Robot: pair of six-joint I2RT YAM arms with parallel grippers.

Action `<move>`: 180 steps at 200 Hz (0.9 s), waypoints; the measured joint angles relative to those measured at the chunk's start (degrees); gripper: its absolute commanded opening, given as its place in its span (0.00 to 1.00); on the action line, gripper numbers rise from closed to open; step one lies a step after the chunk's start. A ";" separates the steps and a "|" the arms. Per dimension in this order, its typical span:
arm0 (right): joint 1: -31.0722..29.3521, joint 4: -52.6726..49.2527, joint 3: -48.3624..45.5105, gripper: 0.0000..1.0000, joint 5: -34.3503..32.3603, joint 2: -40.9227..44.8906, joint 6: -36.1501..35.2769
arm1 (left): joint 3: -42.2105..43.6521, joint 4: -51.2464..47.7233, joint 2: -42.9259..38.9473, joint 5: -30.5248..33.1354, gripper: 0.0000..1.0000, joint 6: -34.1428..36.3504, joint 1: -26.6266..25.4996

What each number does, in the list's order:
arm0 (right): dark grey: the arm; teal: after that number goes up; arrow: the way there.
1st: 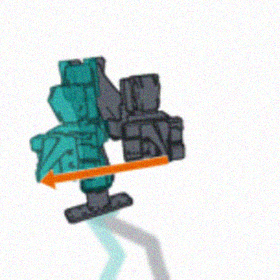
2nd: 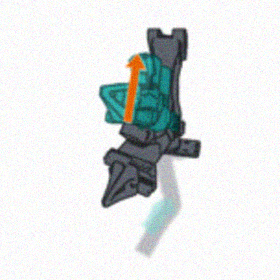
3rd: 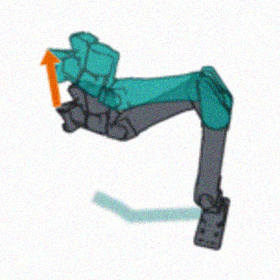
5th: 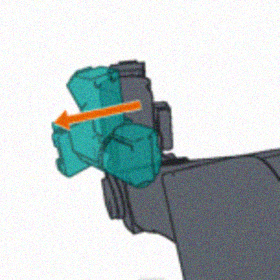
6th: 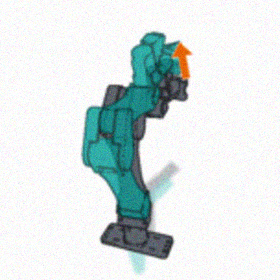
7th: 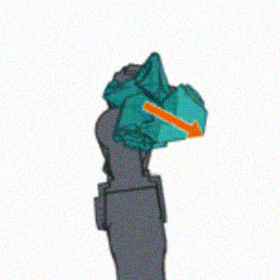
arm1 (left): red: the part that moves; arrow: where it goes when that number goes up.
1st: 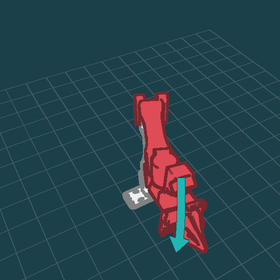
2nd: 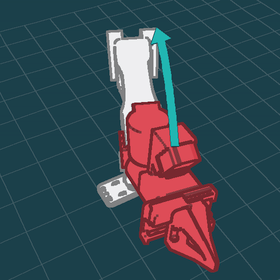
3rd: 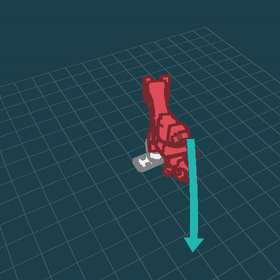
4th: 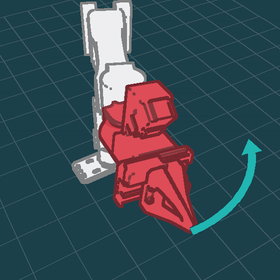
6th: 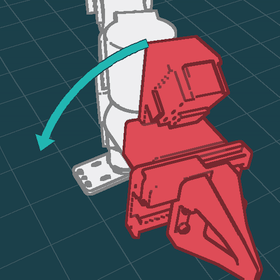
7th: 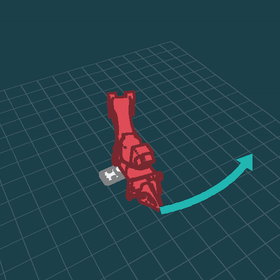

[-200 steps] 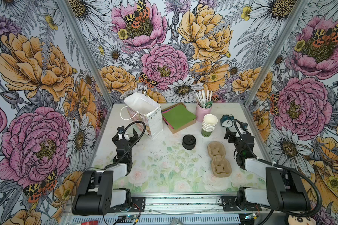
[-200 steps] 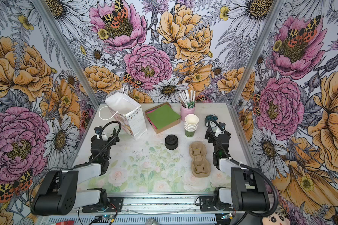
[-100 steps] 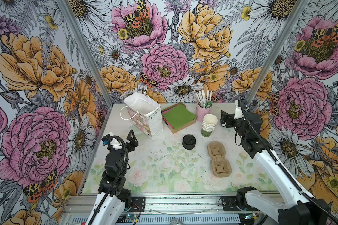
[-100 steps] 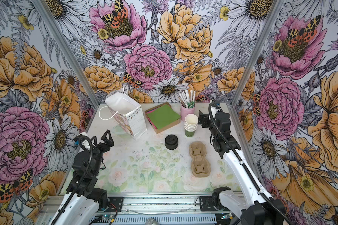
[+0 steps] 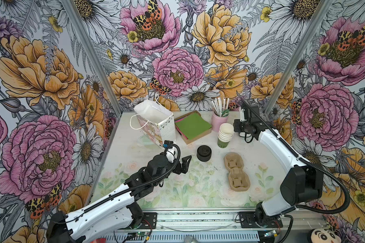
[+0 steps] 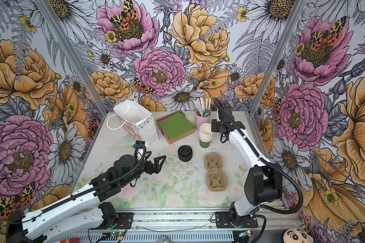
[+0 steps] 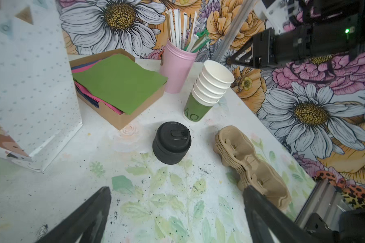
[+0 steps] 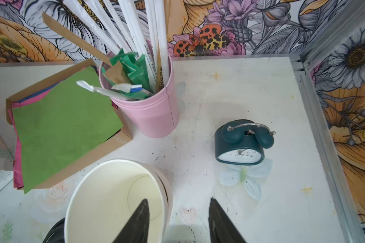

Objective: Pack the takeout coffee
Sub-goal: 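Reach the right gripper toward the white cup stack while the left arm advances, then lower the right gripper into the top cup while the left approaches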

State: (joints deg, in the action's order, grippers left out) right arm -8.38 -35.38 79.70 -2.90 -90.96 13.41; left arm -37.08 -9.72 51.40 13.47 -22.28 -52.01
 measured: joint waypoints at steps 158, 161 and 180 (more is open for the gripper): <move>2.21 -3.74 3.10 0.38 4.87 -2.32 2.21 | -8.24 4.26 17.46 -0.52 0.99 1.46 -2.99; 2.34 -3.78 3.10 0.38 4.85 -2.08 2.19 | -8.33 4.42 17.51 -0.68 0.99 1.46 -2.99; 2.47 -3.82 3.10 0.38 4.70 -0.20 2.21 | -8.74 5.51 17.84 -1.38 0.99 1.44 -2.99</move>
State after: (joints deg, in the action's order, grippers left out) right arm -5.91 -39.20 82.81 1.80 -91.15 15.62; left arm -45.82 -4.21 69.23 12.10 -20.84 -55.00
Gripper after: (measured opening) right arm 0.379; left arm 0.987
